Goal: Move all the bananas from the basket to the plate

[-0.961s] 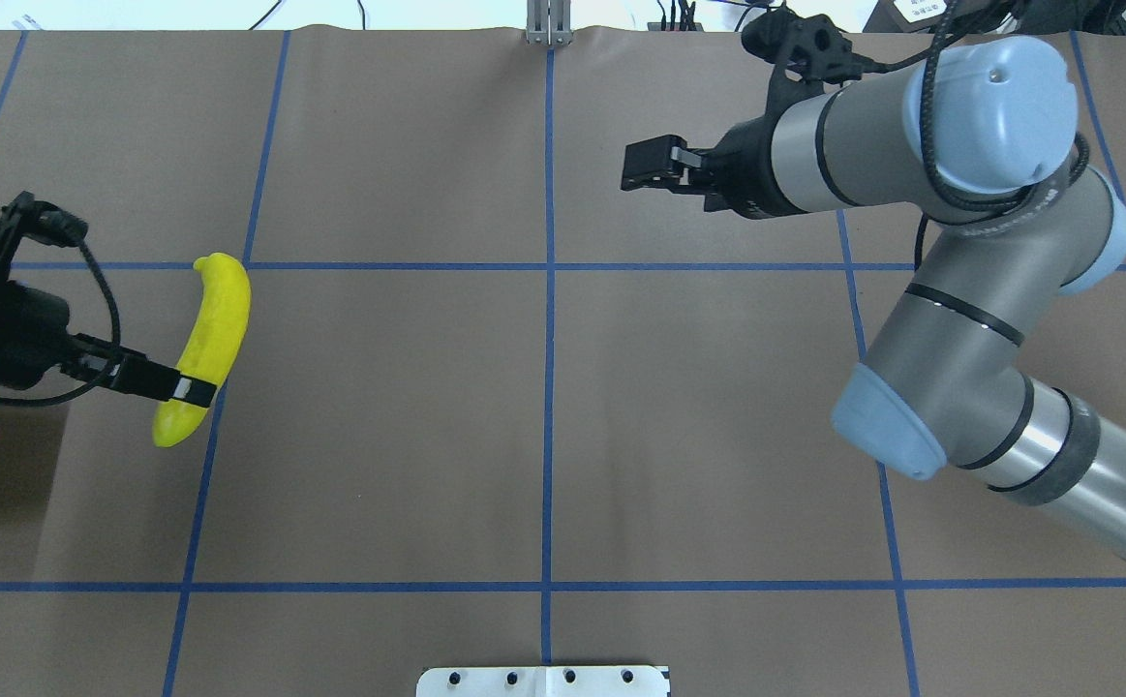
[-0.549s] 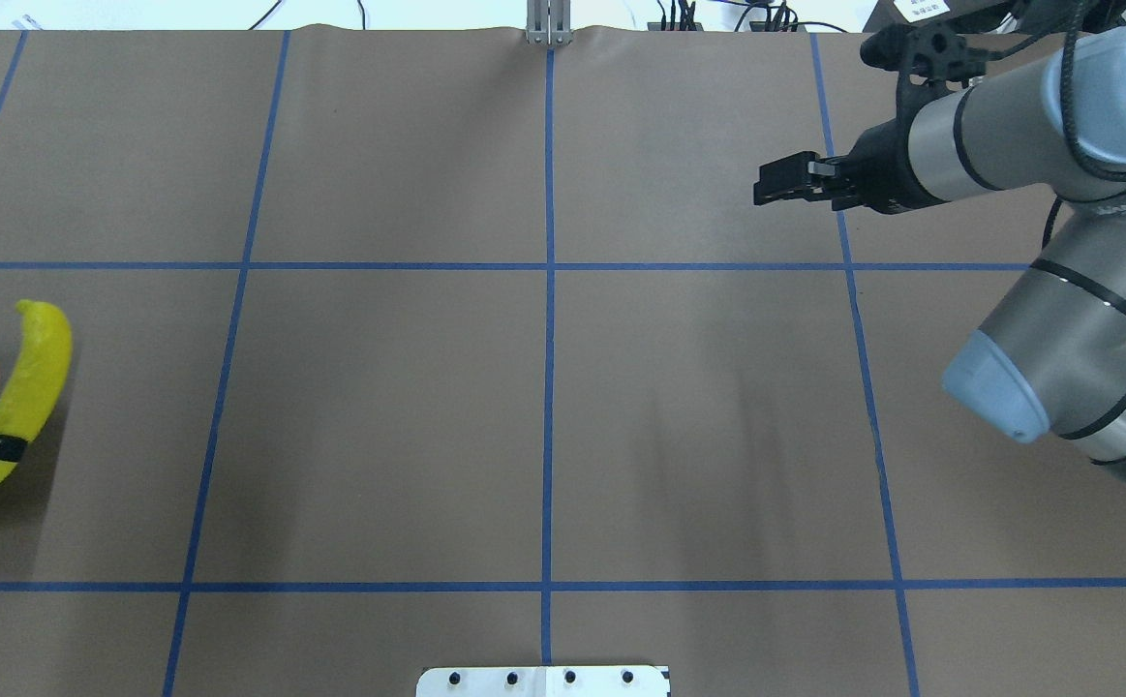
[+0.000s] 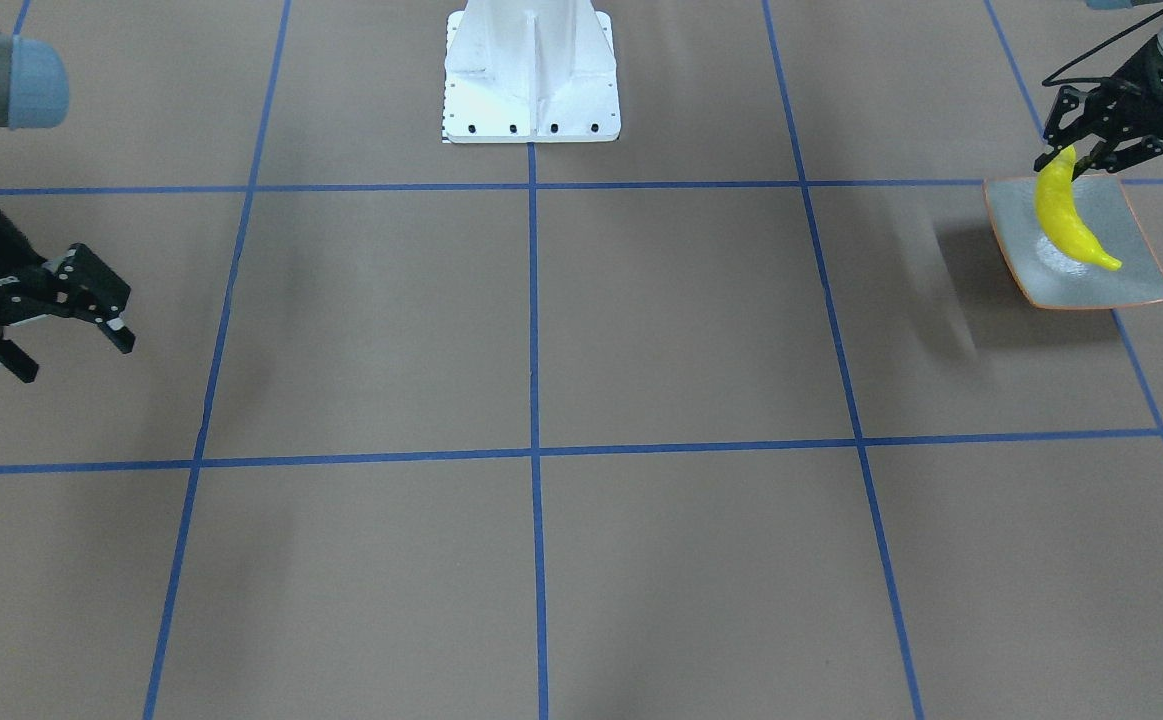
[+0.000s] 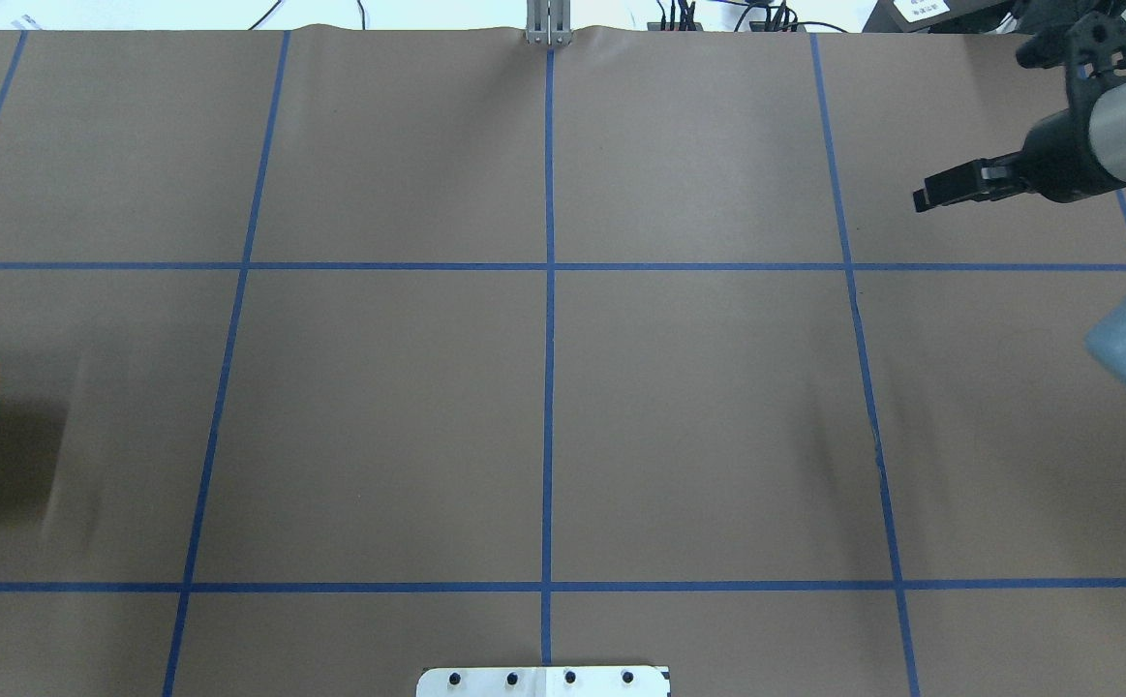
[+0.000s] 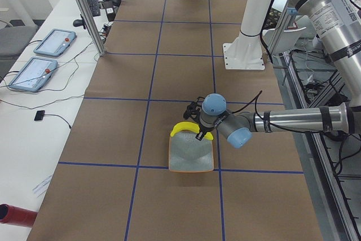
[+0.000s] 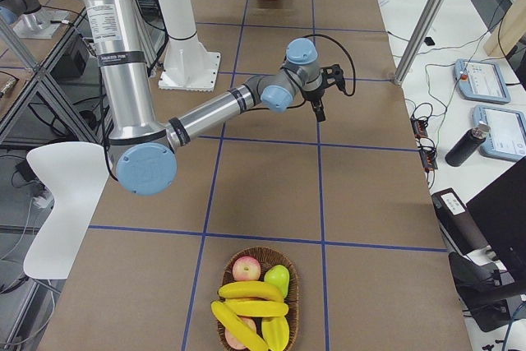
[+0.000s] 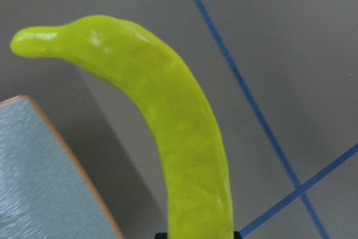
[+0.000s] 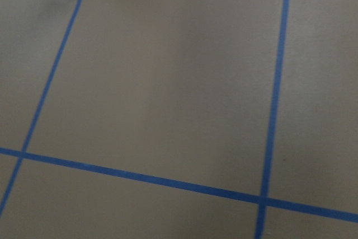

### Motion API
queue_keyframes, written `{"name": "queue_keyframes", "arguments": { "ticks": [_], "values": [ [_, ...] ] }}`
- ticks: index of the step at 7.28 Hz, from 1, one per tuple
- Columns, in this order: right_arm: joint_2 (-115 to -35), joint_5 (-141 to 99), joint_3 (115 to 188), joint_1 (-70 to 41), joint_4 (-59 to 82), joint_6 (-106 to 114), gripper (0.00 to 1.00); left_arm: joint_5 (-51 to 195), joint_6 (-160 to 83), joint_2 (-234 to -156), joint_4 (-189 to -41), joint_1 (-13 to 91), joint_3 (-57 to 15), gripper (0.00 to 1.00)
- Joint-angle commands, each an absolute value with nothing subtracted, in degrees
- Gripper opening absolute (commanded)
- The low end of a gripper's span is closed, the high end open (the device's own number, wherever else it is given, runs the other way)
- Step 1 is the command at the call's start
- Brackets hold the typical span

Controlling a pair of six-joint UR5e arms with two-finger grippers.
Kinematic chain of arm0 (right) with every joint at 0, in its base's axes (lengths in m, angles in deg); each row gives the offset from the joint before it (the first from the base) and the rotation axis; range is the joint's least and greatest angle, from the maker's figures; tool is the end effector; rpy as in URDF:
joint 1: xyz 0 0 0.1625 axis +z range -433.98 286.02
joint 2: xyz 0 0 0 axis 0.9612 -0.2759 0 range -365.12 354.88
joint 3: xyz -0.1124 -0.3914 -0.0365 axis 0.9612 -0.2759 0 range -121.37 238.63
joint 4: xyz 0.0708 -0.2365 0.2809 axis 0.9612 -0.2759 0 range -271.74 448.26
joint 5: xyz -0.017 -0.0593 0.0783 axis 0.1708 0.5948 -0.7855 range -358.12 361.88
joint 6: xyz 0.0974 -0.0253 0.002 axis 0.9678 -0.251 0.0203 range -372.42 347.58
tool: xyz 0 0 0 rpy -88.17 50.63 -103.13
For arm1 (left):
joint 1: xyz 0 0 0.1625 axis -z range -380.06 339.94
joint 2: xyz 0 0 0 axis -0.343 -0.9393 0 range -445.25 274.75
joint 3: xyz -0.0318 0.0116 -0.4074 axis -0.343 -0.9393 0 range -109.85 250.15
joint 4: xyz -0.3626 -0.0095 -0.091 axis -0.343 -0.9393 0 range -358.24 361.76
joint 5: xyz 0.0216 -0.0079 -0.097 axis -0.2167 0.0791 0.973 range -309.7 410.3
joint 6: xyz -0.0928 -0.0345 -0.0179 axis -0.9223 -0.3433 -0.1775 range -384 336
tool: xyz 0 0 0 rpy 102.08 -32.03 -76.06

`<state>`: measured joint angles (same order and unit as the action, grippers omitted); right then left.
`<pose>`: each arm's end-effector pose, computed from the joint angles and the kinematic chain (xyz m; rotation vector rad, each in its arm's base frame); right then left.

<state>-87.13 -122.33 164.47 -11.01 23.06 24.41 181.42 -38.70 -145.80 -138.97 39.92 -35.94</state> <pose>-0.1610 -0.4846 0.4064 0.4009 -0.9083 -0.0963 0.0740 -0.2624 0.5989 0.3161 0.8841 0.4816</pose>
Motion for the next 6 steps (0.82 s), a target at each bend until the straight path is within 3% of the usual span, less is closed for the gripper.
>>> {"name": "queue_keyframes", "arguments": {
  "ticks": [1, 2, 3, 5, 6],
  "values": [
    [-92.5, -127.7, 161.2, -2.8, 23.2, 8.6, 1.00, 177.7, -35.3, -146.9, -138.9, 40.1, -31.2, 0.00],
    [-94.3, -130.3, 159.6, 0.7, 23.2, 2.3, 1.00, 177.8, -34.6, -147.0, -138.9, 40.0, -30.3, 0.21],
    [-96.2, -131.3, 157.7, 3.3, 23.5, -3.1, 1.00, 177.7, -31.0, -147.4, -139.0, 40.1, -29.0, 0.62],
    [-98.7, -131.3, 154.7, 6.4, 23.5, -11.8, 1.00, 176.0, -29.0, -147.6, -139.5, 40.1, -28.3, 0.90],
    [-99.0, -131.4, 153.1, 8.1, 23.5, -14.4, 1.00, 173.9, -25.8, -147.7, -140.3, 41.9, -28.5, 1.00]
  ]
}}
